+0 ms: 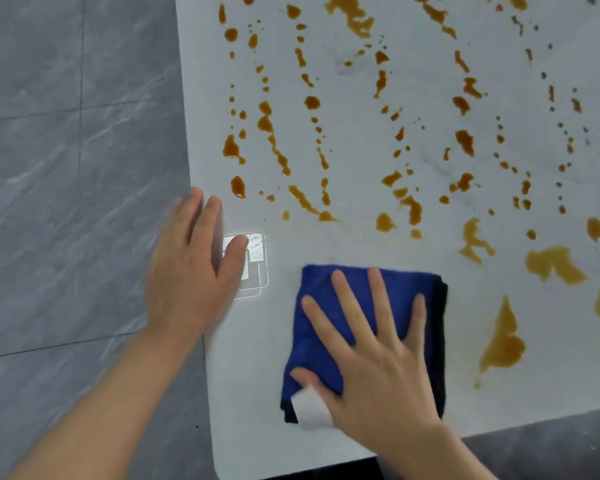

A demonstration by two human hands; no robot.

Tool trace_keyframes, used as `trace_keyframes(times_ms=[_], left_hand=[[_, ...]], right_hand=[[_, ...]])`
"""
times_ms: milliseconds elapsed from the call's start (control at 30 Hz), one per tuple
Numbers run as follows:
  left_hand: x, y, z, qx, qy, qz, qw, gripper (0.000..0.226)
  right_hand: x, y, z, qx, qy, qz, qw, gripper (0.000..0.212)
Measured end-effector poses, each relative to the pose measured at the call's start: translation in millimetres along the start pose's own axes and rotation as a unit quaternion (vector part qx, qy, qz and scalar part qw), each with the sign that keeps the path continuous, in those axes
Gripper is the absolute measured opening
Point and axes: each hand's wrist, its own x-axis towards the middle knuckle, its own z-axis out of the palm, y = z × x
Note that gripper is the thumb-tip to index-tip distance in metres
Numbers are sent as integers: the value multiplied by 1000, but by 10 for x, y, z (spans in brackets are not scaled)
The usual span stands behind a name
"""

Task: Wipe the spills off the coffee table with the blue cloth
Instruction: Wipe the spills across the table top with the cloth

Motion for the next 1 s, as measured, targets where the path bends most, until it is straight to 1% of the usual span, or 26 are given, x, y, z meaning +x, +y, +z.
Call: trace_keyframes(times_ms=[67, 167, 267, 367, 467, 567, 700, 767, 867, 1000], left_hand=[[0, 2, -3, 12, -3, -3, 1000, 65], [7, 7, -18, 7, 0, -14, 1000, 65], [11, 10, -25, 5, 5, -15, 1000, 65], [17, 10, -25, 13, 2, -9, 1000, 66], [13, 28, -19, 8, -1, -8, 1000, 66], [12, 38, -30, 13, 3, -2, 1000, 66], [9, 39, -44, 14, -1, -2, 1000, 68], [1, 16, -46, 16, -6, -4, 1000, 69], [1, -14, -46, 19, -6, 2, 1000, 65], [13, -20, -47, 18, -6, 9, 1000, 64]], right_hand=[[203, 104, -37, -13, 10, 10, 1000, 68], [397, 403, -126, -23, 6, 72, 997, 68], [211, 697, -135, -18, -5, 135, 991, 71], [-166, 728, -95, -9, -23, 162, 987, 72], [-404, 464, -33, 3, -22, 129, 991, 73], [-369, 248, 1, 7, -19, 77, 997, 74], [-112, 367, -33, -4, -22, 39, 999, 69], [28, 544, -71, -9, -12, 65, 998, 69], [147, 871, -163, -8, -15, 140, 990, 71], [-49, 1102, -177, -1, -28, 220, 975, 72]])
